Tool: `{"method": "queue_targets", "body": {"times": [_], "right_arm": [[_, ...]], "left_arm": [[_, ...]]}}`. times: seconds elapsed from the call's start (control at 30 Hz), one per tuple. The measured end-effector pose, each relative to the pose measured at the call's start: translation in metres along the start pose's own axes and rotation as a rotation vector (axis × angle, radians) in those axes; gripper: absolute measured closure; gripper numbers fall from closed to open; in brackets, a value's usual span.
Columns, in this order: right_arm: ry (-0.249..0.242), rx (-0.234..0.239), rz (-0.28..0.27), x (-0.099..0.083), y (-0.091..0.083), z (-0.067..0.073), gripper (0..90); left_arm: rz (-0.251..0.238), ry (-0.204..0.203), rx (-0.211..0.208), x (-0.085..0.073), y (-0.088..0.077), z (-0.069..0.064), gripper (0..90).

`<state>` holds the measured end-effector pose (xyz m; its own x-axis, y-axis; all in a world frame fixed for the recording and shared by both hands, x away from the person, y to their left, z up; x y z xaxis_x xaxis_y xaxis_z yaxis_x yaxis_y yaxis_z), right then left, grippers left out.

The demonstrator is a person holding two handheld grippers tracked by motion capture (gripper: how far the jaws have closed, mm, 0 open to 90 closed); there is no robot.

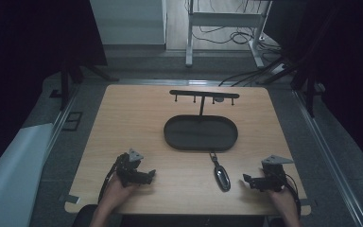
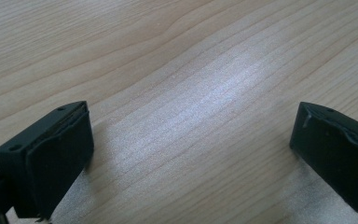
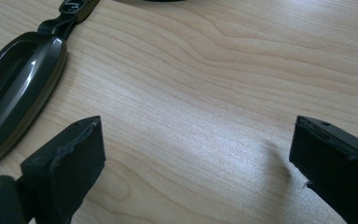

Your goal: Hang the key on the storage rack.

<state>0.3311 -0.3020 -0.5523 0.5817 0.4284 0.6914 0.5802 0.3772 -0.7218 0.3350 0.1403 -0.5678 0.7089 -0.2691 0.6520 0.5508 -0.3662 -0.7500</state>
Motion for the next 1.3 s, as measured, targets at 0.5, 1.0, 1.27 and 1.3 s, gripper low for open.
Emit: {"method": "queue_targets", "body": {"times": [0.5, 1.0, 1.27, 1.3], "right_arm": [[0.002, 0.011, 0.008, -0.0022, 0.0025, -0.0003, 1.1], [-0.013, 0.004, -0.002, -0.0005, 0.001, 0.0005, 1.4], [-0.02, 0.003, 0.01, 0.0023, -0.001, 0.0019, 1.8], [-0.019, 0.004, 0.009, 0.0035, -0.002, 0.0022, 1.8]], "left_arm": [[0.0, 0.0, 0.0, 0.0, 0.0, 0.0, 0.0], [0.0, 0.0, 0.0, 0.0, 0.0, 0.0, 0.0], [0.0, 0.0, 0.0, 0.0, 0.0, 0.0, 0.0], [0.0, 0.0, 0.0, 0.0, 0.0, 0.0, 0.0]]}}
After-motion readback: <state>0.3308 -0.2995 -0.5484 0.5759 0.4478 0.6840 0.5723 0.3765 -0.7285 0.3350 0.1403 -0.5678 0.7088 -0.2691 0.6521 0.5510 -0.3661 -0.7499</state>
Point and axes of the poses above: each handheld gripper's, and its own axes: y roughly forward along the jaws, x roughly out of its top, z roughly to its left, the point moved 6 cm from there along y, roughly forward along the jaws, and after that the axes turned 7 degrees about -y, right-handed, at the moved point
